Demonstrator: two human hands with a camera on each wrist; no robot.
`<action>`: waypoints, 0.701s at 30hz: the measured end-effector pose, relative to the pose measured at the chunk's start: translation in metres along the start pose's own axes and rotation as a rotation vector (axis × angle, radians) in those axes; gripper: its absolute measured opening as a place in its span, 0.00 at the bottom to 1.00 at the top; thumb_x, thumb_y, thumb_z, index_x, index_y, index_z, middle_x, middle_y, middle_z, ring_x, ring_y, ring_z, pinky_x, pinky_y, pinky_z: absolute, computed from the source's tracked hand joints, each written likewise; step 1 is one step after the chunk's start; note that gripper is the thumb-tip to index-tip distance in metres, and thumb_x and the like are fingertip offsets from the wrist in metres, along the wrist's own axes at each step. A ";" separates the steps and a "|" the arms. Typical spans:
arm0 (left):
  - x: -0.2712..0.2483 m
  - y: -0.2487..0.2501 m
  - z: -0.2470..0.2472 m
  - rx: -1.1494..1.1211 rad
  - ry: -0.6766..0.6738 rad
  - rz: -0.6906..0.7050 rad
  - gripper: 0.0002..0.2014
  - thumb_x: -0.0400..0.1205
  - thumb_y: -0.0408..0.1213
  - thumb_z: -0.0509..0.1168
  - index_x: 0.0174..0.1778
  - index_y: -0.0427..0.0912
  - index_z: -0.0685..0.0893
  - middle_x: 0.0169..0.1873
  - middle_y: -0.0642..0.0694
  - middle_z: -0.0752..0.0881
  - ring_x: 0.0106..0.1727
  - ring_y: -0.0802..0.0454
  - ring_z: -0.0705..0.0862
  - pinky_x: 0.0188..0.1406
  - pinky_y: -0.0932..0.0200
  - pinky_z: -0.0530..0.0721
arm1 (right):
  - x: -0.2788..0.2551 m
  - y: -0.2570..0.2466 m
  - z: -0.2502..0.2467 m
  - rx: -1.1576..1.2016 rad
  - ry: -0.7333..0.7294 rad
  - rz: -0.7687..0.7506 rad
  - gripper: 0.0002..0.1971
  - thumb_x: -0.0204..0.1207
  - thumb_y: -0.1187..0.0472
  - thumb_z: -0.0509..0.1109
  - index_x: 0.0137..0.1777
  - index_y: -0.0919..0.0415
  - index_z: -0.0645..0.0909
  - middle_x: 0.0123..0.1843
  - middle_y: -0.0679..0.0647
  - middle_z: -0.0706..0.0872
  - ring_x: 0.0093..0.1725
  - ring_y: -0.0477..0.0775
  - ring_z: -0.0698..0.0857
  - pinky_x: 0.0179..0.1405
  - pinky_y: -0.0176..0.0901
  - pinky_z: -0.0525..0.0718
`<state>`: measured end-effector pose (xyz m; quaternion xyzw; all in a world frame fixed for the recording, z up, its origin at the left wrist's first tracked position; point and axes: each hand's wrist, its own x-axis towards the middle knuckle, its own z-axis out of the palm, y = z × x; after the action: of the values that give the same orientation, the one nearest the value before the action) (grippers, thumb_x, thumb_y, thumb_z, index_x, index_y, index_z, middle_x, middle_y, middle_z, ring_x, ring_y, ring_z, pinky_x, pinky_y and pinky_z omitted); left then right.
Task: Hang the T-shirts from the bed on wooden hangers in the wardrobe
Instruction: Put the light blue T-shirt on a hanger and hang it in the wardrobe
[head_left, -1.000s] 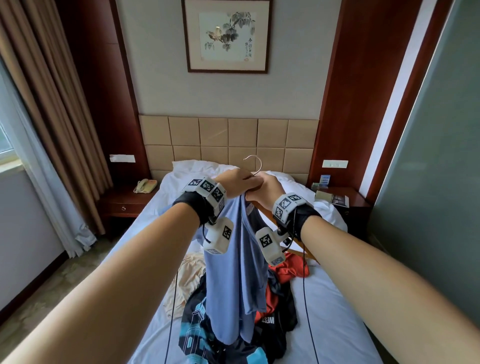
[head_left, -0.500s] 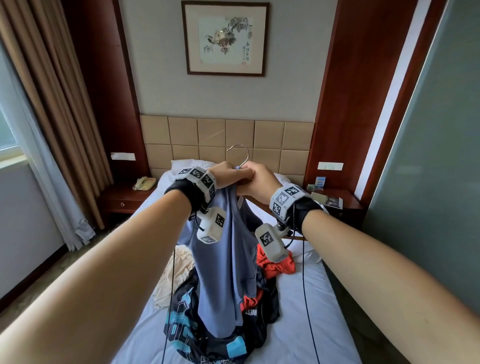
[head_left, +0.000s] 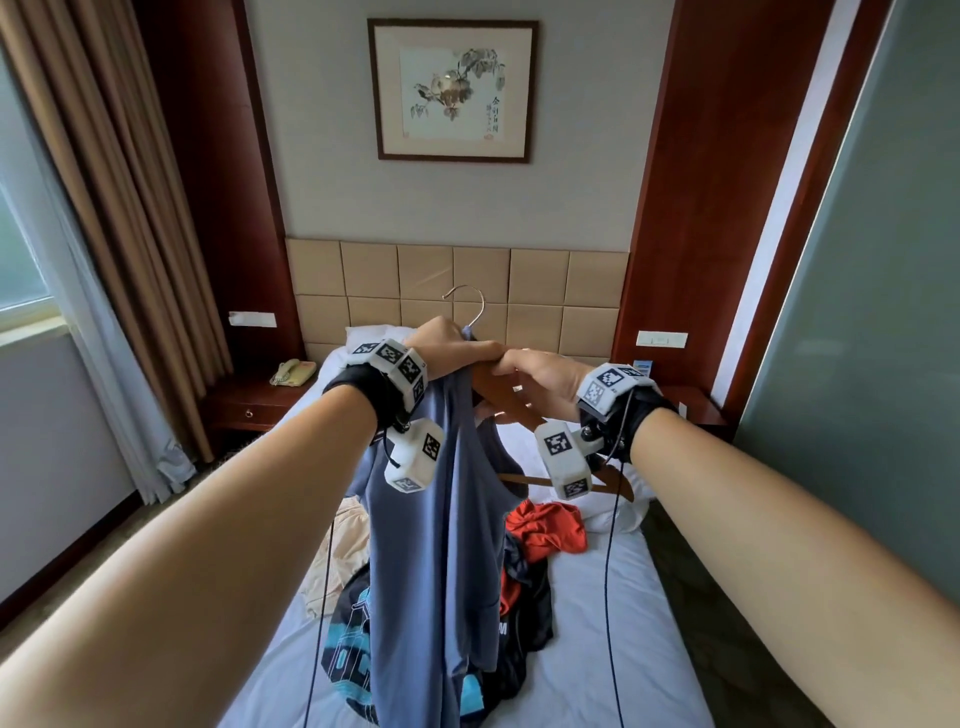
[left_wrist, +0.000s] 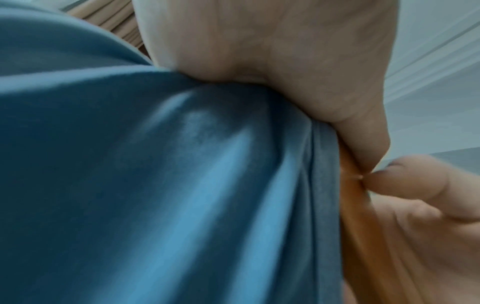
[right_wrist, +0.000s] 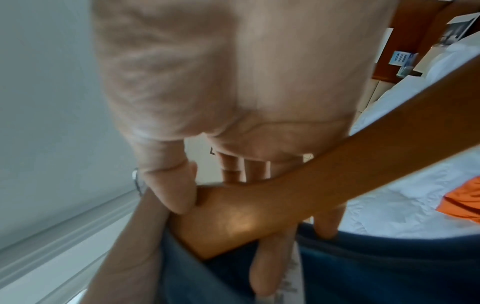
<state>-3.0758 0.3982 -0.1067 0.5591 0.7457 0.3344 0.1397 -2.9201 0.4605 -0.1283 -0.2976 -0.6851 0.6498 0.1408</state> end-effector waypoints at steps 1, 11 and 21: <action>-0.001 0.002 -0.001 0.009 0.006 0.008 0.23 0.72 0.59 0.73 0.27 0.41 0.82 0.24 0.47 0.79 0.27 0.51 0.76 0.28 0.59 0.72 | -0.002 -0.001 -0.001 0.012 -0.016 0.035 0.17 0.83 0.58 0.56 0.64 0.66 0.79 0.53 0.63 0.89 0.49 0.61 0.90 0.66 0.58 0.81; -0.007 0.014 -0.001 0.165 0.019 0.066 0.25 0.69 0.62 0.76 0.20 0.48 0.76 0.22 0.50 0.76 0.27 0.52 0.74 0.27 0.61 0.69 | 0.011 0.008 -0.010 -0.262 0.168 -0.083 0.09 0.72 0.68 0.63 0.49 0.64 0.82 0.38 0.60 0.85 0.39 0.58 0.86 0.49 0.50 0.89; -0.010 0.020 -0.009 0.322 0.277 0.021 0.21 0.66 0.63 0.70 0.33 0.47 0.85 0.31 0.50 0.84 0.36 0.48 0.84 0.33 0.59 0.80 | 0.045 0.039 -0.059 -0.845 0.505 -0.046 0.25 0.58 0.24 0.58 0.42 0.39 0.84 0.34 0.45 0.89 0.40 0.54 0.90 0.50 0.52 0.88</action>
<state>-3.0631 0.3888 -0.0889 0.5305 0.7958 0.2859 -0.0590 -2.9120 0.5337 -0.1679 -0.4617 -0.8397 0.2192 0.1837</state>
